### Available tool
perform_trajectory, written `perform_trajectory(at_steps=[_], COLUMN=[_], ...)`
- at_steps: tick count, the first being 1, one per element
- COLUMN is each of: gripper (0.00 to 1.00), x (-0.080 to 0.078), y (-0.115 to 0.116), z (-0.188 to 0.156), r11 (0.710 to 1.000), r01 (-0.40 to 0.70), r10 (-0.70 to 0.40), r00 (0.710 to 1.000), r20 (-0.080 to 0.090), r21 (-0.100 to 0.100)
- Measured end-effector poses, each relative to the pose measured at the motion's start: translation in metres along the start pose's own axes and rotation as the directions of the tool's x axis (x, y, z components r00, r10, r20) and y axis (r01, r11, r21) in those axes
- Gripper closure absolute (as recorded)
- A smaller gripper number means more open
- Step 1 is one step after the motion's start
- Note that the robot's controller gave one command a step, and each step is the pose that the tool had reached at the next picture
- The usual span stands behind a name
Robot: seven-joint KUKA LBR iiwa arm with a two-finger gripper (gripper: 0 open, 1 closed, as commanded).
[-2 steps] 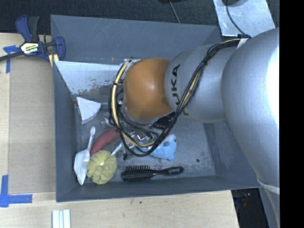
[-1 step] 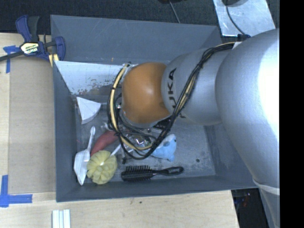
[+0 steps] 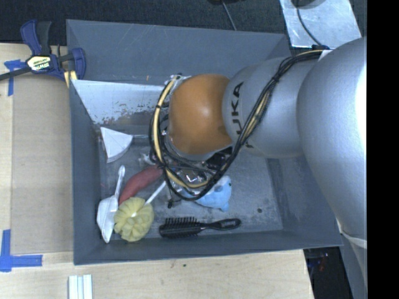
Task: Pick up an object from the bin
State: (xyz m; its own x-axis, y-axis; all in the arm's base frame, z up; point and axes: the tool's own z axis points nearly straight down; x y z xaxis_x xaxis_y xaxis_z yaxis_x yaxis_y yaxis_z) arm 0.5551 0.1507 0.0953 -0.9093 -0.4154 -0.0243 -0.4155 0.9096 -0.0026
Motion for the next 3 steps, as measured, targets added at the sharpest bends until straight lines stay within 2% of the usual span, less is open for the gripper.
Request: perform_trajectory(at_steps=[1, 2, 3], gripper=[0.00, 1.00, 1.00], x=[0.0006, -0.0060, -0.0059], y=[-0.0045, -0.0074, -0.0074], z=[0.0146, 0.0234, 0.0233], r11=[0.988, 0.998, 0.998], r01=[-0.155, 0.057, 0.056], r10=[0.155, -0.057, -0.056], r00=[0.988, 0.998, 0.998], r20=[-0.001, 0.004, 0.004], r21=[-0.001, 0.000, 0.000])
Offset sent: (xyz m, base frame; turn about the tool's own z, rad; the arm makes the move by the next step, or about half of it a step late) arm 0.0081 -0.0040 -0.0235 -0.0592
